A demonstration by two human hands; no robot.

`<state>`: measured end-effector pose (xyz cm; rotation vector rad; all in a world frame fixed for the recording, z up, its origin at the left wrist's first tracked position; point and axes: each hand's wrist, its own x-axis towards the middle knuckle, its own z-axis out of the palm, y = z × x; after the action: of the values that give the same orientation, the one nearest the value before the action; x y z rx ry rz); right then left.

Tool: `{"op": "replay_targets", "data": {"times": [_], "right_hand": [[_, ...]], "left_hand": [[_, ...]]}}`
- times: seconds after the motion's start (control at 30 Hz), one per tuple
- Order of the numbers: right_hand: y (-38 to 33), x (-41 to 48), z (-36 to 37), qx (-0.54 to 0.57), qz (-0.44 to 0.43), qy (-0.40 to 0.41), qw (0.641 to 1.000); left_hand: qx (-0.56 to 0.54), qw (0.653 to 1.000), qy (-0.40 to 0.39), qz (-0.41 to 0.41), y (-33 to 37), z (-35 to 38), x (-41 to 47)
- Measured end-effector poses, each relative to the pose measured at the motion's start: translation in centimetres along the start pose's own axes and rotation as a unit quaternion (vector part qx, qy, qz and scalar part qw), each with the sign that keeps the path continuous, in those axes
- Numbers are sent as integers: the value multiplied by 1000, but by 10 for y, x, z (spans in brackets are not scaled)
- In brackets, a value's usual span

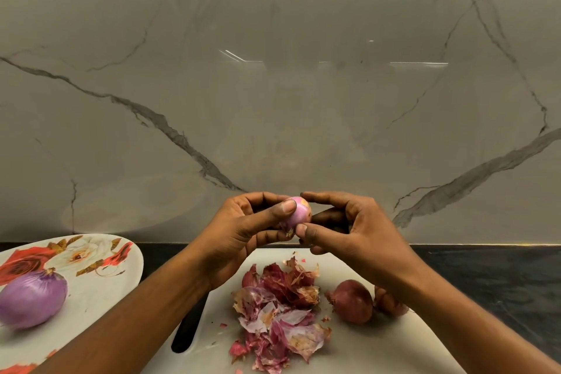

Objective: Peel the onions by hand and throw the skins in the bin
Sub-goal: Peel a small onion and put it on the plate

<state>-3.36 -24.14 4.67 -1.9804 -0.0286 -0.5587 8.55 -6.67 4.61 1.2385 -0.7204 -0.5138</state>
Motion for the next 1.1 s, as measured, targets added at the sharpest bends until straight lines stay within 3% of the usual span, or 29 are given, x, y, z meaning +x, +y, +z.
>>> {"op": "replay_targets", "data": {"times": [0.57,1.1], "right_hand": [[9,0,1,-64,-61,52,995],[6,5,-10,9,-43,129,991]], "left_hand": [[-46,998,-5,-40,2,3,-2],[-92,994,-23,-63,0,-2,-1]]}}
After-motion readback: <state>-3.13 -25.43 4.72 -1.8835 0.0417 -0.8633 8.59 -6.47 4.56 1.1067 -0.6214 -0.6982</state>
